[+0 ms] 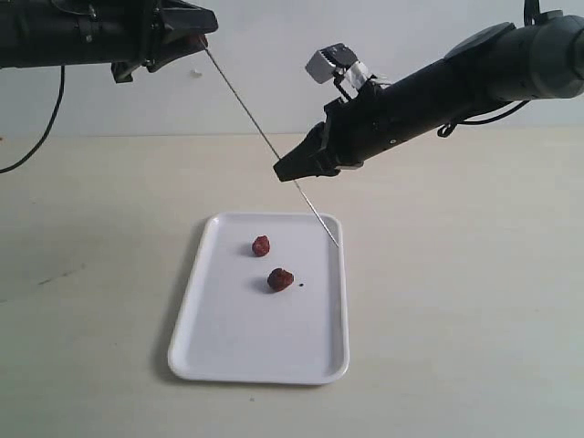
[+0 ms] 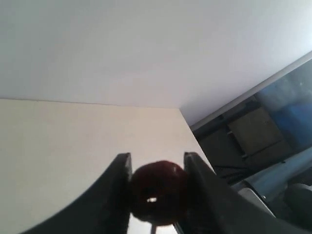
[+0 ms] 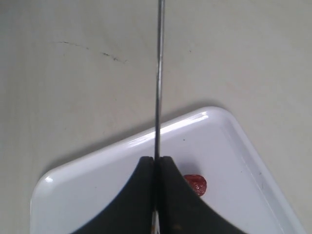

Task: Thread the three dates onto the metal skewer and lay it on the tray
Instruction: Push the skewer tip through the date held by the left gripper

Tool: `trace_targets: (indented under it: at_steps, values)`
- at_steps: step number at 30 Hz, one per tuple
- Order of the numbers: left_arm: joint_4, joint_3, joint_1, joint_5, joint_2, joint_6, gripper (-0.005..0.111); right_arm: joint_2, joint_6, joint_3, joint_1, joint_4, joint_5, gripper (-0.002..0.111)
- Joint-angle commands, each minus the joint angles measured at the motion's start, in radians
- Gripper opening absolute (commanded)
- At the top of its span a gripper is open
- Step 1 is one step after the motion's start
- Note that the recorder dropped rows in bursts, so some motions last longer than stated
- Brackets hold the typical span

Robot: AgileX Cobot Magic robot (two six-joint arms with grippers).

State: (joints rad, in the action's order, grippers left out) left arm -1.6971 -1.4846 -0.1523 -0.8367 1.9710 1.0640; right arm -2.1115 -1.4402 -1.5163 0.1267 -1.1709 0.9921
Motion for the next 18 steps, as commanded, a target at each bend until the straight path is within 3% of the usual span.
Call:
trace_targets:
  at_steps: [1,18]
  values:
    - [-0.015,-0.006,0.003,0.004,-0.005,0.008,0.023,0.003,-0.002,-0.007,0.002,0.006,0.008,0.000]
    - [0.039,-0.006,0.001,-0.003,-0.005,-0.010,0.026,0.003,-0.002,-0.007,0.002,0.010,0.005,0.000]
